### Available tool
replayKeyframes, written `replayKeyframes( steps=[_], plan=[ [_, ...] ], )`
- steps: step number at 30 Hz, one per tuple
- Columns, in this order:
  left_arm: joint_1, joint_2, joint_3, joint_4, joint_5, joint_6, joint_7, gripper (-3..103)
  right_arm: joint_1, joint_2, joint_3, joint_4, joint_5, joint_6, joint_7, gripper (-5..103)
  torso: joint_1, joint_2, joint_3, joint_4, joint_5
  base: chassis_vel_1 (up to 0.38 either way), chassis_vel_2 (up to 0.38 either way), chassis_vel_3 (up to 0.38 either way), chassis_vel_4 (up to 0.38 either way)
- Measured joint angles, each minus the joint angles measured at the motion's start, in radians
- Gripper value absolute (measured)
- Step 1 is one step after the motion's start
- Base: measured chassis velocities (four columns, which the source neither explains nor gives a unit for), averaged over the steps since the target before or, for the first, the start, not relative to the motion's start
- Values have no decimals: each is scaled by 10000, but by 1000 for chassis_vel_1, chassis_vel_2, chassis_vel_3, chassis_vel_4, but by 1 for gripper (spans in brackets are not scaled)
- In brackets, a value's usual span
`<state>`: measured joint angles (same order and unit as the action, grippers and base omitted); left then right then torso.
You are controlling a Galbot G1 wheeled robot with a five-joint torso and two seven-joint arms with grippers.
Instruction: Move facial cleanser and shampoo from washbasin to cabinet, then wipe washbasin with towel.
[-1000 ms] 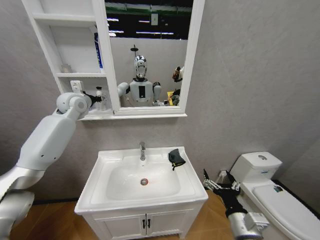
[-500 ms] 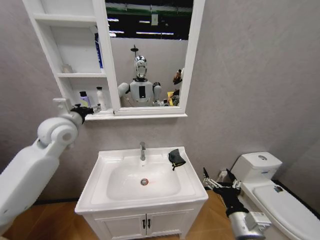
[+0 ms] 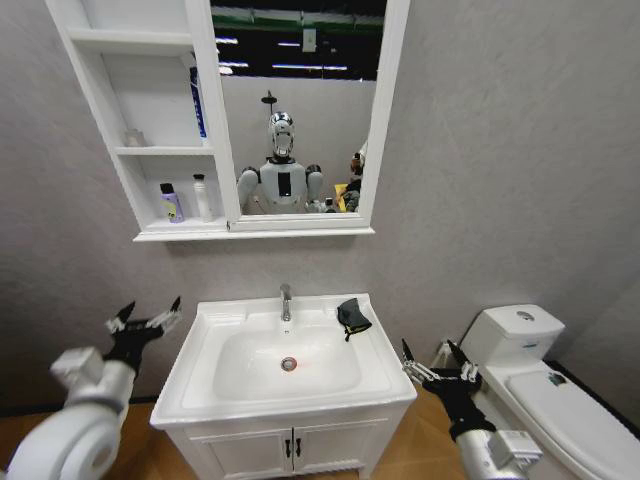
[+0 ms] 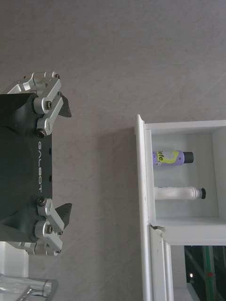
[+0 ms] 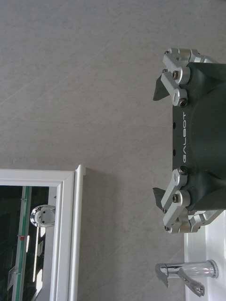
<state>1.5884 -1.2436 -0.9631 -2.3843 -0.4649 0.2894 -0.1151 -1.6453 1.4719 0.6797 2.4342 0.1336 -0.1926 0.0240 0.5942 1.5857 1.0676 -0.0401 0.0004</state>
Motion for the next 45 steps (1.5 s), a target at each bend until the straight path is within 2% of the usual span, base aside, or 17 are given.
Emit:
replayKeyframes(
  steps=[1,2,6,9,11,14,16,31,37,40,45],
  plan=[
    [552,-467,-411,-13,408,-507,555,100,0,-44,-2,-65,-32,22,-57,100,0,0,1,0,-2,0,0,0,0],
    [897,-679,-631,-20,499,-779,770,100,2,-59,-7,-92,-39,29,-94,100,2,0,0,-5,1,0,0,0,0],
    [1822,-1152,-1021,-107,415,-1197,1094,100,31,-64,-37,-161,-46,25,-252,100,3,-1,2,0,-1,0,0,0,0],
    [2161,-1518,-938,-328,415,-1265,1095,100,118,-92,-69,-264,-79,6,-332,100,3,-1,1,2,0,0,0,0,0],
    [2041,-1929,-515,-424,760,-1271,924,100,161,-77,-92,-400,-143,-1,-356,100,3,-1,2,-1,-3,0,0,0,0],
    [1949,-2064,-365,-434,990,-1278,857,100,135,-75,-93,-432,-149,-1,-360,100,4,-2,3,-1,-2,0,0,0,0],
    [1832,-2252,-222,-432,1424,-1277,784,100,27,-112,-78,-464,-149,8,-405,100,6,-3,4,-2,-2,0,0,0,0],
    [1666,-2275,-151,-318,1567,-1213,679,100,34,-234,-153,-527,-236,115,-441,100,5,-3,3,1,-3,0,0,0,0],
    [1651,-2263,-146,-314,1552,-1205,673,100,38,-262,-114,-508,-281,-50,-441,100,5,-3,4,1,-3,0,0,0,0],
    [1644,-2255,-144,-311,1542,-1199,669,100,-24,-263,54,-415,-393,-313,-822,100,5,-3,3,0,-4,0,0,0,0],
    [1638,-2250,-140,-306,1534,-1195,666,100,-37,-216,10,-419,-459,-406,-969,100,5,-3,4,1,-4,0,0,0,0]
  ],
)
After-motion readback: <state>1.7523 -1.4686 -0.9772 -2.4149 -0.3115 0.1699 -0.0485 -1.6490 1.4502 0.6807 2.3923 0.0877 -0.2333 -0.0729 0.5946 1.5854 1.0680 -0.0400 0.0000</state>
